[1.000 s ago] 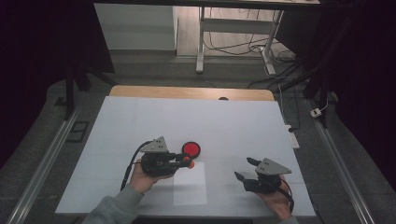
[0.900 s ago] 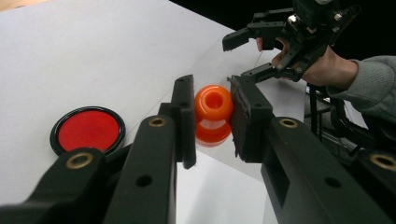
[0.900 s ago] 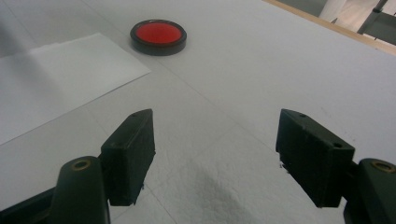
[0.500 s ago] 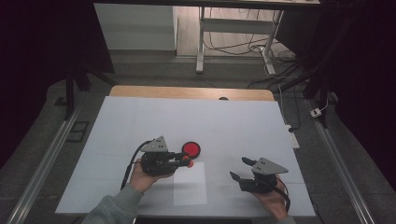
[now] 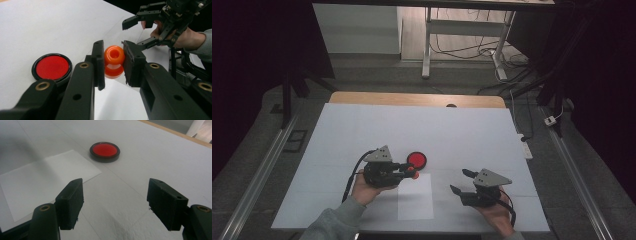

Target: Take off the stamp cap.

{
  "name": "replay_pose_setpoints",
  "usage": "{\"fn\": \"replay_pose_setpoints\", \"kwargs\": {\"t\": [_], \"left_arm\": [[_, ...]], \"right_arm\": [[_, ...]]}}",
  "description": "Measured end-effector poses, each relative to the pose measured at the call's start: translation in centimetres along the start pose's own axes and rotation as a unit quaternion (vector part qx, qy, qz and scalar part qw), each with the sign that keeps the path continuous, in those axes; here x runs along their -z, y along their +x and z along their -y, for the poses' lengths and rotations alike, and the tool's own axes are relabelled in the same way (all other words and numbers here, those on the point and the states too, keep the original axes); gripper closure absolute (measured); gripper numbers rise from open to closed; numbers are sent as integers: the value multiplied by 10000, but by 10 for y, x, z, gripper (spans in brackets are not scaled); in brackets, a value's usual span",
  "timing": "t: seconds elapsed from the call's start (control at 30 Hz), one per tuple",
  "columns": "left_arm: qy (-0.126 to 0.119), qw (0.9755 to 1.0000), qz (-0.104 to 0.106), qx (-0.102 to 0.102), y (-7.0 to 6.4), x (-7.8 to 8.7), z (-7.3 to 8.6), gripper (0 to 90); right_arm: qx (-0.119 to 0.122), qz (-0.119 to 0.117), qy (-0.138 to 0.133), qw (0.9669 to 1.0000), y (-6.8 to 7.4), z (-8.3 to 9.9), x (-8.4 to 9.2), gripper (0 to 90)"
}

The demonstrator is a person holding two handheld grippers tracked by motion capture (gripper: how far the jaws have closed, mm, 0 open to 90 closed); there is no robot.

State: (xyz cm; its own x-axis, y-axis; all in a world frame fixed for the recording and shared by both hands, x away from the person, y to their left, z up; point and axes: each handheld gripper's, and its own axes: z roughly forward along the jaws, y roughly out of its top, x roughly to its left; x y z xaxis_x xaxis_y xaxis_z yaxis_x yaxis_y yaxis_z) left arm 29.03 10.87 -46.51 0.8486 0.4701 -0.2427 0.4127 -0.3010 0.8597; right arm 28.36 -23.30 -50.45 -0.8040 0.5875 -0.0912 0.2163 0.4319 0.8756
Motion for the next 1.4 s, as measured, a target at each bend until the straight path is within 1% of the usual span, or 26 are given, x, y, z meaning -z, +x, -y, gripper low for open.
{"fn": "replay_pose_setpoints", "kwargs": {"t": [0.27, 0.47, 0.6, 0.73, 0.93, 0.97, 1.1, 1.2, 1.4], "left_arm": [[13, 10000, -27, 6, 1, -1, 0, 722], [15, 10000, -28, 4, 1, -2, 0, 722], [8, 10000, -34, -1, 2, -1, 0, 722], [7, 10000, -81, 24, 3, -2, 0, 722], [-1, 9999, -103, 25, 2, 0, 0, 722], [2, 9999, -103, 21, 2, 0, 0, 722], [-1, 9999, -137, 32, 2, -1, 1, 722], [12, 9999, -124, 26, 2, -1, 1, 723], [43, 9999, -109, 19, 2, -3, 1, 722]], "right_arm": [[42, -65, 27, 10000, 5, -4, -6, 289], [-56, -203, -118, 9997, 8, -6, -9, 291], [-6, -232, -135, 9996, 10, -10, -12, 292], [-21, -249, -160, 9996, 11, -13, -17, 292], [59, -341, -134, 9993, 16, -19, -23, 294], [100, -357, -141, 9992, 18, -21, -24, 295], [128, -392, -206, 9989, 23, -26, -27, 302], [147, -400, -210, 9989, 24, -29, -29, 306], [218, -493, -178, 9984, 30, -33, -33, 307]]}}
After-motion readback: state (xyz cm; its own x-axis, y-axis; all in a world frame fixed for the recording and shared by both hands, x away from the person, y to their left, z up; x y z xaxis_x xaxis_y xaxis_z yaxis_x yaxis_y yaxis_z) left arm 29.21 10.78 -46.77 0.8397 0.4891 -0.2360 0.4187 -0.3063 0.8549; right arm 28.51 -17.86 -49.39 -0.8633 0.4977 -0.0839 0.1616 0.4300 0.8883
